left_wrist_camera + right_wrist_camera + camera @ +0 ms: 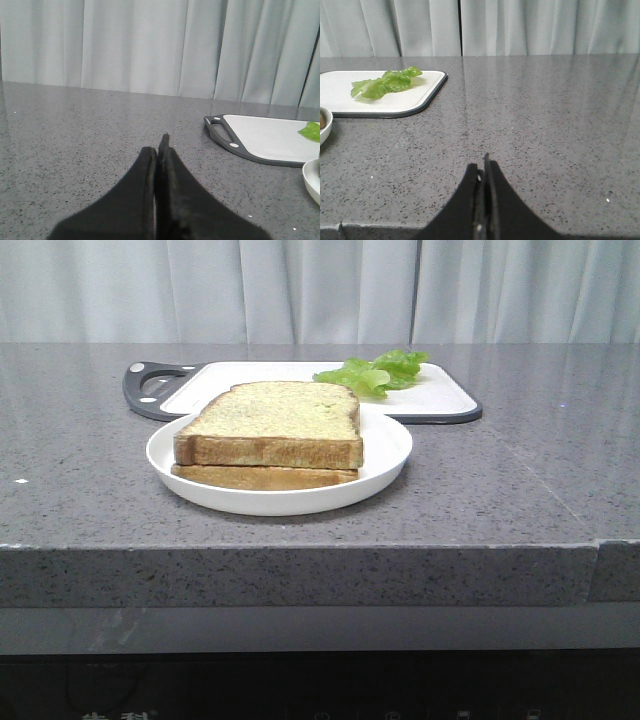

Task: Left arm grabs bread, right arm adds lettuce

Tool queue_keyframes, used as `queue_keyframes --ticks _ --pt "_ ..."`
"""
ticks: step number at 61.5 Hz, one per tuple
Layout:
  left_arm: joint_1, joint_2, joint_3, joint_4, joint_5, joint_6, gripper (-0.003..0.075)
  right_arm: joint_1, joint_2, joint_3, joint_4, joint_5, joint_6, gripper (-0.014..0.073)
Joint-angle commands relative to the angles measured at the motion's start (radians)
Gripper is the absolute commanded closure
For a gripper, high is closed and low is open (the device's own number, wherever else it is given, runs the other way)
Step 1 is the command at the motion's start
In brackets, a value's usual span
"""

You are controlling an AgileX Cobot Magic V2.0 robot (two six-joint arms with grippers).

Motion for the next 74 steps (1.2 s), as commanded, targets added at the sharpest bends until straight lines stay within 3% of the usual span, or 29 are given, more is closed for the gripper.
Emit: queue_keyframes --ticks 1,45,57,74 --pt "0.002 -0.018 0.005 -0.009 -0.085 0.0 0.0741 -0.005 -0.022 -0.003 -0.003 -0.087 -0.006 0.0711" --pt "0.002 -0.018 0.005 -0.009 -0.097 0.0 0.0741 -0.005 -0.022 -0.004 -0.003 -0.101 -0.006 0.0711" --pt "0.002 -0.018 -0.036 -0.014 -0.138 -0.01 0.0741 -0.005 -0.021 -0.084 -0.003 -0.04 -0.006 0.0711" --pt "0.002 0.035 -0.339 -0.014 0.161 -0.011 0.0741 -0.005 0.03 -0.374 -0.003 0.155 -0.006 0.0711"
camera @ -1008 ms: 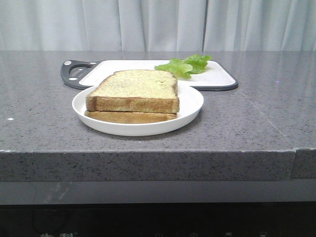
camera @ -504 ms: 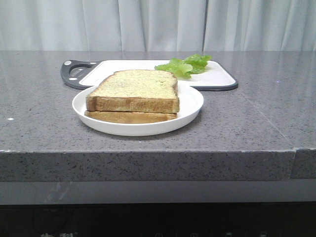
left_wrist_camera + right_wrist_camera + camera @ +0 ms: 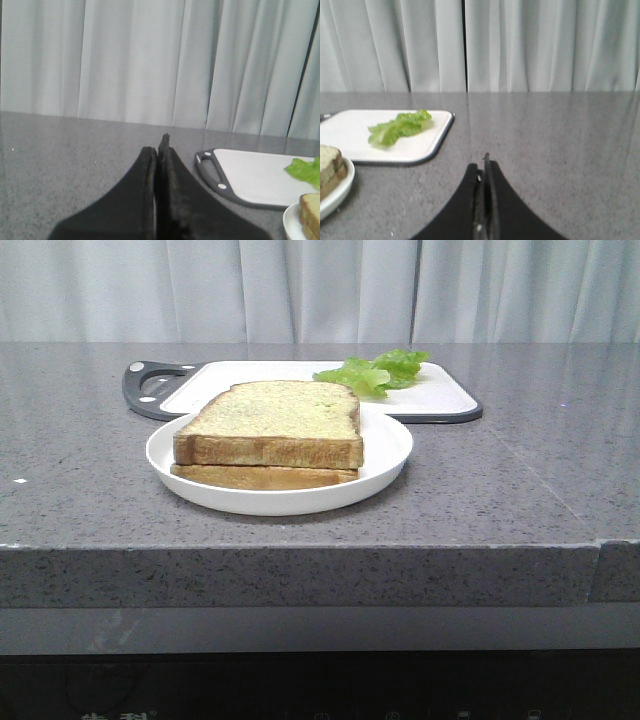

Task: Left arm grabs bread, right arm adds lettuce

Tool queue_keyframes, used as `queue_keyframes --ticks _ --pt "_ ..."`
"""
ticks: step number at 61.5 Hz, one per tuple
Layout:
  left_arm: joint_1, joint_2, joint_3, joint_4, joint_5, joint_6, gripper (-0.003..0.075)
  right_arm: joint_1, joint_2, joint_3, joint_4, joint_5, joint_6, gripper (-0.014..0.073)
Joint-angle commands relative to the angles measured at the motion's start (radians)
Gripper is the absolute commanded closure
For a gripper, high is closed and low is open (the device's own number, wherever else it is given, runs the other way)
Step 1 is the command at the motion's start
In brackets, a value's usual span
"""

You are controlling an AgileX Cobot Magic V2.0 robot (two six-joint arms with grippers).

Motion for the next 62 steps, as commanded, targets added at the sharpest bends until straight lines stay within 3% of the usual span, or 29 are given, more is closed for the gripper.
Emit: queue_keyframes --ticks 1,22,34,53,58,62 --pt "0.002 0.042 -0.133 -0.008 0.025 -0.01 0.0741 -0.005 0.038 -0.134 -0.003 -0.006 -0.004 0.0711" --pt "0.002 0.326 -0.486 -0.008 0.346 -0.01 0.0741 -0.005 0.303 -0.403 -0.003 0.22 -0.004 0.0711" --pt "0.002 0.416 -0.478 -0.008 0.4 -0.01 0.0741 -0.005 0.38 -0.404 -0.003 0.305 -0.004 0.0711" --pt "0.002 0.497 -0.476 -0.008 0.422 -0.01 0.074 -0.005 0.408 -0.404 -0.003 0.309 -0.004 0.0706" --pt "0.002 0.516 -0.478 -0.008 0.422 -0.005 0.0715 -0.005 0.408 -0.404 -0.003 0.308 -0.004 0.0649" --pt "-0.002 0.539 -0.484 -0.008 0.423 -0.004 0.0627 -0.005 0.408 -0.404 -0.003 0.301 -0.004 0.0519"
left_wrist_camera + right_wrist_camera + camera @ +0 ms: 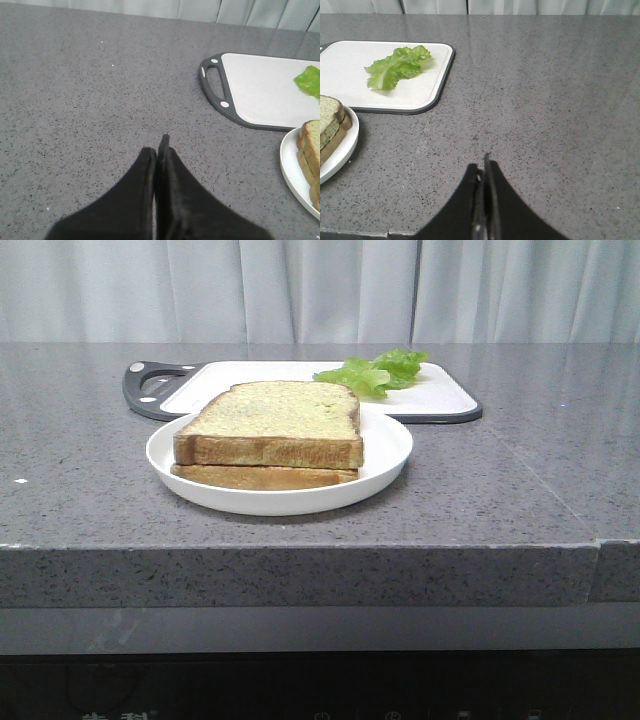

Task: Left arm grabs bread, right arm adds lettuce

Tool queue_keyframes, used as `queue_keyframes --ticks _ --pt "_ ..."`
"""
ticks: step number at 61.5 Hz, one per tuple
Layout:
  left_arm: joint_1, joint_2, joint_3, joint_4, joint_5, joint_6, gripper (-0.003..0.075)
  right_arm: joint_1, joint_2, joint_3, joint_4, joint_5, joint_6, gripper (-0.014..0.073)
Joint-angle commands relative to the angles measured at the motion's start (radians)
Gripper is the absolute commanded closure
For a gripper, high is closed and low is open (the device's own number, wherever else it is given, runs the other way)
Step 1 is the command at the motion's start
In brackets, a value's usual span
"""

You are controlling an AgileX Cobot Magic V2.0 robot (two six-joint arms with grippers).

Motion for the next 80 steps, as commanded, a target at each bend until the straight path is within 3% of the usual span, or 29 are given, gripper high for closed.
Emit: queue_keyframes --ticks 1,8,12,28,41,65,80 --pt "-0.003 0.039 -0.036 -0.011 -0.065 -0.004 0.0586 -0.005 0.017 -0.036 -0.003 -0.075 -0.004 0.0487" --pt "-0.003 0.088 -0.047 -0.057 -0.06 -0.004 0.0321 -0.005 0.017 -0.036 -0.003 -0.076 -0.004 0.0224" --pt "-0.003 0.125 -0.069 -0.111 -0.023 0.015 0.0247 -0.005 0.017 -0.036 -0.003 -0.076 -0.004 0.0169" --pt "-0.003 0.346 -0.195 -0.539 0.192 0.348 0.0298 -0.005 0.017 -0.036 -0.003 -0.078 -0.004 0.0167" --pt "-0.009 0.543 -0.276 -0.748 0.285 0.505 0.0335 -0.005 0.017 -0.036 -0.003 -0.078 -0.004 0.0167" --pt "-0.247 0.804 -0.421 -0.768 0.218 0.518 0.0336 -0.005 0.017 -0.036 -0.003 -0.078 -0.004 0.0167" --pt "-0.325 0.971 -0.547 -0.642 0.218 0.382 0.0336 -0.005 0.017 -0.036 -0.003 -0.078 -0.004 0.0167"
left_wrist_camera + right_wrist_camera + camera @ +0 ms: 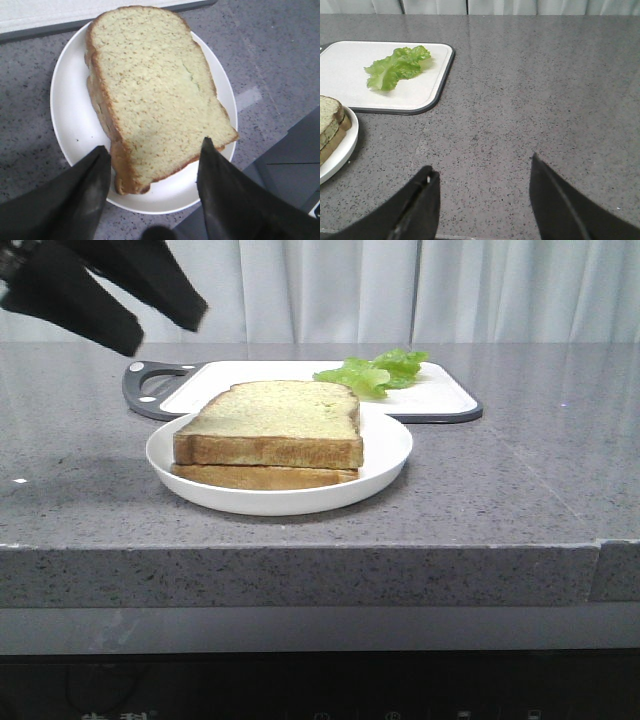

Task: Left arm grabs bread, right arm adds lettuce
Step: 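Lower the open left gripper onto the top bread slice and close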

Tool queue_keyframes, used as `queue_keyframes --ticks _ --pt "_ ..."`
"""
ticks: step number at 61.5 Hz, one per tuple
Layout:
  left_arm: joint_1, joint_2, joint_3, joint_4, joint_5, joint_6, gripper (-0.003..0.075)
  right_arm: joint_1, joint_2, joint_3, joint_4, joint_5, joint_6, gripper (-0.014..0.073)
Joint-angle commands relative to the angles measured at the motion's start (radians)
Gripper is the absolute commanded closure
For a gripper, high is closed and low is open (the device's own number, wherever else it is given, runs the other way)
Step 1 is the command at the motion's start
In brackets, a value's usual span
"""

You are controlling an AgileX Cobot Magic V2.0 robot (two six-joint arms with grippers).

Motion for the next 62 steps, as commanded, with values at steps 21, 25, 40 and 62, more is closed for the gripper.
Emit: queue_keyframes --ticks 21,25,40,62 --pt "-0.027 0.169 -0.15 -0.025 0.016 -0.07 0.0336 -0.005 0.017 -0.036 -0.003 -0.08 -0.005 0.0167" --pt "-0.027 0.179 -0.152 -0.039 0.018 -0.07 0.0336 -0.005 0.017 -0.036 -0.003 -0.08 -0.005 0.0167" --pt "-0.027 0.2 -0.152 -0.037 0.021 -0.07 0.0336 -0.005 0.017 -0.036 -0.003 -0.081 -0.005 0.0167" --pt "-0.027 0.222 -0.152 -0.039 0.021 -0.07 0.046 -0.005 0.017 -0.036 -0.003 -0.08 -0.005 0.0167"
